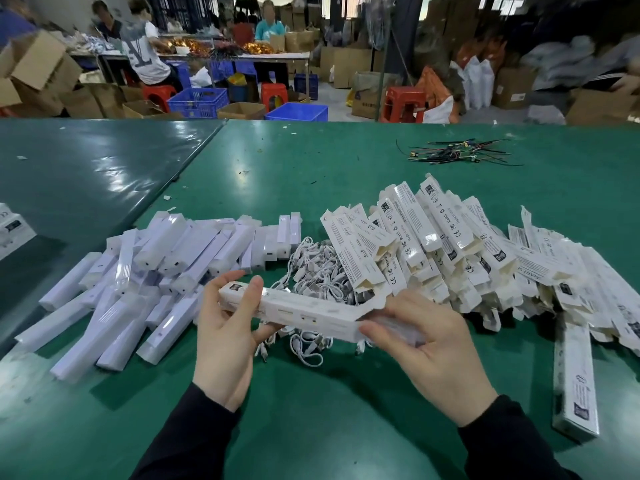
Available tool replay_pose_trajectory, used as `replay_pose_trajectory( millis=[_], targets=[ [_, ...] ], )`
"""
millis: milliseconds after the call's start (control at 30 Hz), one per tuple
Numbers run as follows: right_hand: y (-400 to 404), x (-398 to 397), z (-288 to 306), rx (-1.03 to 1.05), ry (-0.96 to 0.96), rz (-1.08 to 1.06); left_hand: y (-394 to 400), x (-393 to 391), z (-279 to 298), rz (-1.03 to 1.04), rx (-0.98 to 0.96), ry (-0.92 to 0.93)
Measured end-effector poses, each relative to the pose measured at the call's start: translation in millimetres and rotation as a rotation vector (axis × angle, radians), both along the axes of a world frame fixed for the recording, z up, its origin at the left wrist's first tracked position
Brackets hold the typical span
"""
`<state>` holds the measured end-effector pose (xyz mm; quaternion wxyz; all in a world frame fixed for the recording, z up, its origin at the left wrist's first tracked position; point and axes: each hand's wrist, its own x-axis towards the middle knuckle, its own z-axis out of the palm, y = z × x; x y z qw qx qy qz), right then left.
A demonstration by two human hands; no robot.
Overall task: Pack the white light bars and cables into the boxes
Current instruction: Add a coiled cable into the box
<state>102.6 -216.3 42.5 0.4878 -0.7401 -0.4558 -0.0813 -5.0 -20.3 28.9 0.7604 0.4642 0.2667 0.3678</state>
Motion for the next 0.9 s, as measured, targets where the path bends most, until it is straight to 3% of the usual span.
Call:
replay_pose_trajectory(
  millis=[133, 267, 400, 533, 667, 767, 900],
  targets=[
    [3.0, -5.6, -1.1, 0.093, 0.39, -0.024, -12.5, 1.5, -1.5, -0.023, 0.05, -0.01],
    [7.9, -12.4, -4.8, 0.502, 0.827, -0.078, -21.0, 3.1, -8.4, -0.091, 0.036, -0.051],
    [2.7, -4.6, -5.3, 0.78, 0.972, -0.175, -15.1, 0.7, -3.8, -0.25, 0.172, -0.024],
    [0.2, 5.9, -11.9, 0.605, 0.834, -0.218, -3.5, -6.4, 3.3, -0.484, 0.385, 0.146],
    [4.3, 0.3, -19.0, 0.422, 0.595, -0.274, 1.9, -13.8, 3.4, -0.938, 0.482, 0.43],
    [8.6, -5.6, -18.3, 0.333, 0.557, -0.102, -15.2, -13.2, 3.8, -1.127, 0.394, 0.393],
    [11.0, -7.9, -15.2, -0.018, 0.69, 0.127, -39.8, -8.7, 1.6, -1.173, 0.252, 0.326]
  ],
)
